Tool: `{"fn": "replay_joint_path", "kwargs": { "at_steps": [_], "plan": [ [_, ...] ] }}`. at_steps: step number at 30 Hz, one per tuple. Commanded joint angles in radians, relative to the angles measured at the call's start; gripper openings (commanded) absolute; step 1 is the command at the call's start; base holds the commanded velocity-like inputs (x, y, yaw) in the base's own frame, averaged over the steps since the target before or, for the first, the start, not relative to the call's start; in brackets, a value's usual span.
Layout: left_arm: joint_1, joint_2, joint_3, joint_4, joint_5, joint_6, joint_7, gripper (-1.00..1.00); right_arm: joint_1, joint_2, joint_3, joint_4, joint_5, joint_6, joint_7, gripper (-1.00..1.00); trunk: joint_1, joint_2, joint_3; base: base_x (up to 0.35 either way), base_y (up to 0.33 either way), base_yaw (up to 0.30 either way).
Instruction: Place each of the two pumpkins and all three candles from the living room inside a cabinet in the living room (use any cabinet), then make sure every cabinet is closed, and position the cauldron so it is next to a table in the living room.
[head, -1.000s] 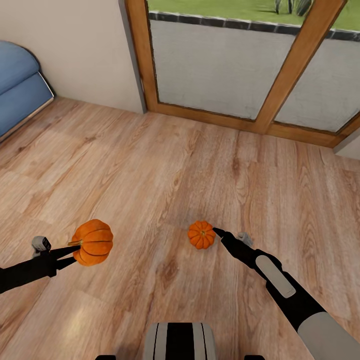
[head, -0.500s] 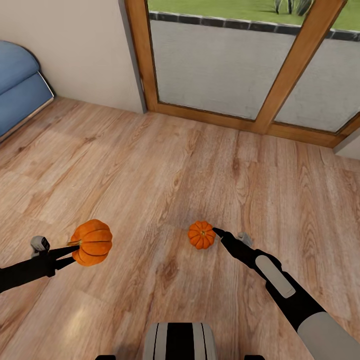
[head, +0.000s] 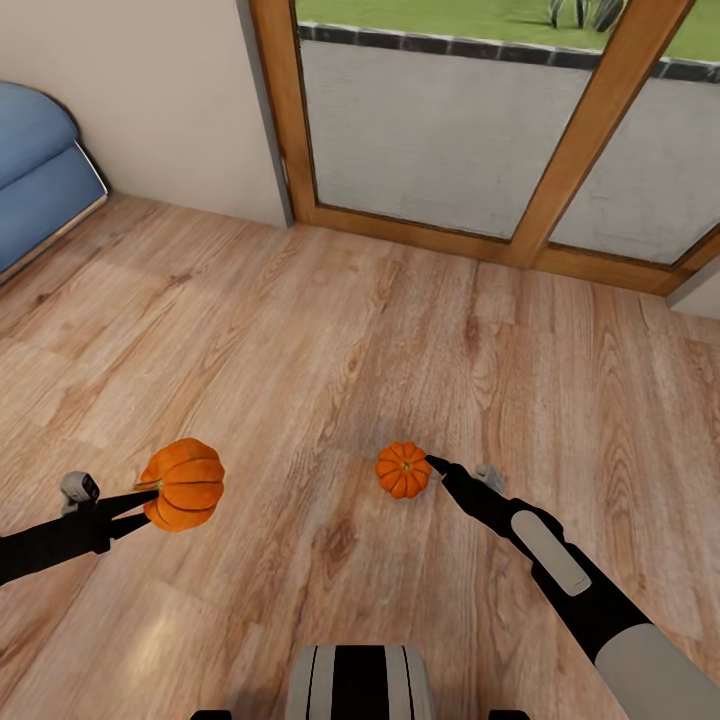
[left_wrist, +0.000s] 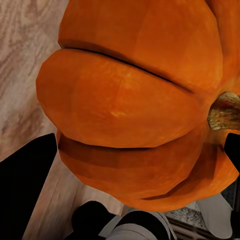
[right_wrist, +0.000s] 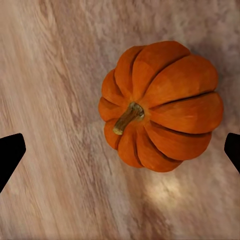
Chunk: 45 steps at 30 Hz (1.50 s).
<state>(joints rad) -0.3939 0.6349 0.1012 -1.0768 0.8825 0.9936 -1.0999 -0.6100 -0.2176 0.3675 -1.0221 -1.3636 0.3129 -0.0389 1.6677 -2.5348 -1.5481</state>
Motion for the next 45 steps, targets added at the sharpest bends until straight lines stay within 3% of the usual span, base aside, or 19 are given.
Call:
{"fn": "replay_joint_path", "kwargs": {
  "at_steps": [1, 13, 30, 45],
  "plan": [
    [0.000, 0.000, 0.000, 0.000, 0.002, 0.005, -0.001, -1.00, -0.001, -0.001, 0.002, -0.001, -0.008, 0.000, -0.004, 1.00, 0.000, 0.000, -0.004, 0.000, 0.000, 0.000],
    [0.000, 0.000, 0.001, 0.000, 0.006, 0.005, -0.001, -1.00, -0.001, 0.000, 0.002, -0.002, -0.007, 0.002, -0.004, 1.00, 0.004, -0.002, -0.035, 0.000, 0.000, 0.000],
    [0.000, 0.000, 0.002, 0.000, 0.006, 0.005, -0.001, -1.00, -0.001, 0.000, 0.002, -0.001, -0.006, 0.000, -0.006, 1.00, 0.012, -0.006, -0.101, 0.000, 0.000, 0.000],
    [0.000, 0.000, 0.000, -0.004, 0.006, 0.005, -0.001, -1.00, -0.001, 0.003, 0.002, -0.001, -0.003, 0.000, -0.006, 1.00, 0.015, -0.008, -0.128, 0.000, 0.000, 0.000]
  ]
}}
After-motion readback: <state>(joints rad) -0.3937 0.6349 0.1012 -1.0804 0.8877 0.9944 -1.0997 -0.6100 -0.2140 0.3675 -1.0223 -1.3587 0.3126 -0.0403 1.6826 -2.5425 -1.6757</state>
